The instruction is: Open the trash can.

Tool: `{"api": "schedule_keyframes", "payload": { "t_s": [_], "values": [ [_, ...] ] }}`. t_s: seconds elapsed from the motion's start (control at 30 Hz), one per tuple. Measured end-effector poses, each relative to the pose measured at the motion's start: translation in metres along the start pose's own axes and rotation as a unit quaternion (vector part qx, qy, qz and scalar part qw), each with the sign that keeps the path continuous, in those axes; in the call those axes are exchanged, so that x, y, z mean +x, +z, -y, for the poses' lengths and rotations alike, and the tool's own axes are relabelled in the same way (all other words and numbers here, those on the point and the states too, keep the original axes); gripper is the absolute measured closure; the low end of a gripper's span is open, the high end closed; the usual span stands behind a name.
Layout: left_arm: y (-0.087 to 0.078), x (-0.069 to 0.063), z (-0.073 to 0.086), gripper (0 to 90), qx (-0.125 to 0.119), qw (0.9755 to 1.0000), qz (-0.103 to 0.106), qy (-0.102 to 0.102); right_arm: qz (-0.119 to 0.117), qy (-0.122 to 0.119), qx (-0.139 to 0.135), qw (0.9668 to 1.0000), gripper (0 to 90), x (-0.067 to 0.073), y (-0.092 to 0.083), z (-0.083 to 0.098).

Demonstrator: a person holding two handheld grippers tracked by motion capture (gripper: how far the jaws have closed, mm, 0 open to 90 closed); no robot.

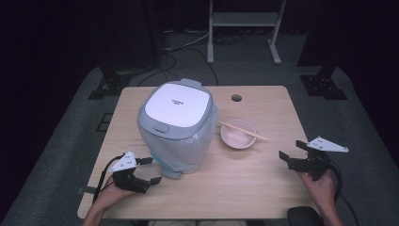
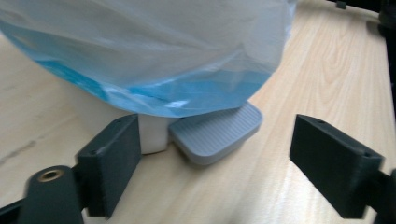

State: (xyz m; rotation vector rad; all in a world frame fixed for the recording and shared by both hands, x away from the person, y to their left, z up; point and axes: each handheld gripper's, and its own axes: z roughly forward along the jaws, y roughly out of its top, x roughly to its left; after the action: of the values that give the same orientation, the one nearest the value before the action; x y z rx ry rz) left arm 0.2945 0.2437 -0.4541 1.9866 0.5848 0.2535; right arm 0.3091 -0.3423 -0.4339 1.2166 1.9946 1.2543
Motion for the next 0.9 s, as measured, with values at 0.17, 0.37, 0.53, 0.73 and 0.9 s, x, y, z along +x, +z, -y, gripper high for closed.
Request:
{"api": "schedule_keyframes", "payload": {
  "t_s": [0.17, 0.37, 0.53, 0.73, 0.9],
  "values": [
    [0.008, -0.007, -0.002, 27.8, 0.006, 1.0000, 0.007, 0.002, 0.001, 0.001, -0.004, 1.0000, 13.0, 0.000, -0.001, 0.000],
    [0.017, -0.006, -0.001, 48.3, 0.014, 0.9999, 0.005, 0.003, -0.003, 0.003, -0.001, 1.0000, 13.0, 0.001, 0.001, 0.000],
    [0.023, -0.006, -0.003, 62.4, 0.018, 0.9998, -0.003, 0.005, -0.005, 0.001, -0.003, 1.0000, 13.0, 0.002, 0.001, -0.001],
    [0.035, -0.006, -0.007, 72.0, 0.017, 0.9998, -0.010, 0.007, -0.007, -0.002, -0.002, 1.0000, 13.0, 0.003, 0.002, -0.003],
    [0.041, -0.005, -0.008, 76.5, 0.012, 0.9998, -0.014, 0.001, -0.011, -0.006, -0.003, 0.9999, 13.0, 0.005, 0.002, -0.006]
  ]
}}
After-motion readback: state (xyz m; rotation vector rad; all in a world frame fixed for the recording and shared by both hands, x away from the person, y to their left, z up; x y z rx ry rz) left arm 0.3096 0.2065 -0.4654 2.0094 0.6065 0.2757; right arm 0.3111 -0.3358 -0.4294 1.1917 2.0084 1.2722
